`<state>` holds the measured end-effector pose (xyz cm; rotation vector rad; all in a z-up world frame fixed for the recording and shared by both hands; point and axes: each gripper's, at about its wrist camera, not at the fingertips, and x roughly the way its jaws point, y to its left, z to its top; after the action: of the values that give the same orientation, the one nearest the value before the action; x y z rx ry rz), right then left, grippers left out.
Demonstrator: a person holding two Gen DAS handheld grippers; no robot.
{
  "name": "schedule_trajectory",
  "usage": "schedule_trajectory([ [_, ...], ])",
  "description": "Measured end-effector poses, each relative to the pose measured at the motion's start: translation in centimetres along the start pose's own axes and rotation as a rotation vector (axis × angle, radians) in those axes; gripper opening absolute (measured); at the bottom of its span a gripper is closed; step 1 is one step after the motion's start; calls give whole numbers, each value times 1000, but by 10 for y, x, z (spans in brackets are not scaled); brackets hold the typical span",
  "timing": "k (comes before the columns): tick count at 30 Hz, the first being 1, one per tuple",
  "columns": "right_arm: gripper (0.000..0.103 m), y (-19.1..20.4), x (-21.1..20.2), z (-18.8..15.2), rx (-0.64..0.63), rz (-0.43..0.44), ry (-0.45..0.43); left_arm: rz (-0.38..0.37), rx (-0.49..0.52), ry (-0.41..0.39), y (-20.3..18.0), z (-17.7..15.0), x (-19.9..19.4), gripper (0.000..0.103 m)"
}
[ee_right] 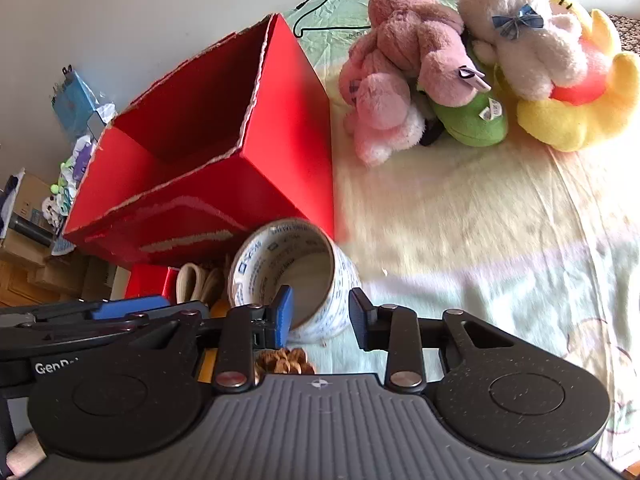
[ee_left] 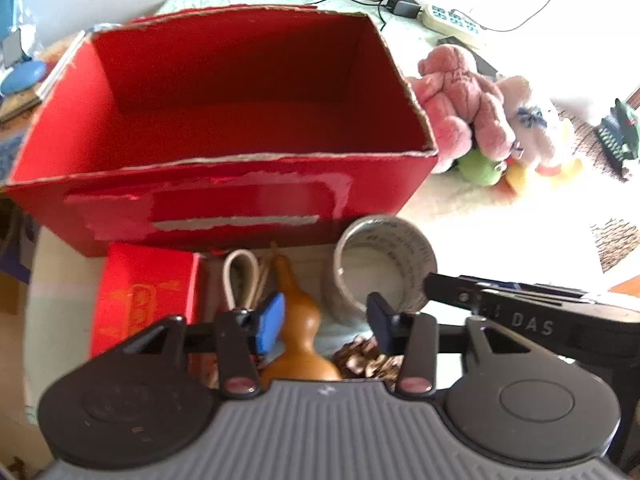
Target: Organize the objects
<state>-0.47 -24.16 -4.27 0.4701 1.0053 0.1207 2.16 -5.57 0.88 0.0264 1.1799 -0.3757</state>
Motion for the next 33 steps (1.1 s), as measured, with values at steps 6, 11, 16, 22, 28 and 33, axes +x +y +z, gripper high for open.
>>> schedule_trajectory([
  [6, 31, -2, 8, 9, -17, 10, 7, -105, -53, 10, 1, 11, 15, 22],
  [11, 28, -8, 18, 17, -22, 13, 23, -87, -39, 22, -2, 15, 34, 11],
  [16, 26, -12, 25, 23, -31, 17, 39, -87, -36, 8, -3, 17, 34, 9],
  [22, 24, -18, 27, 28, -34, 33, 49, -71, 30, -24, -12, 17, 32, 12],
  [28, 25, -20, 32, 28, -28, 39, 60, -126, 42, -51, -10, 15, 32, 54],
  [33, 24, -22, 34, 30, -18, 42, 63, -108, 63, -48, -14, 16, 38, 58],
])
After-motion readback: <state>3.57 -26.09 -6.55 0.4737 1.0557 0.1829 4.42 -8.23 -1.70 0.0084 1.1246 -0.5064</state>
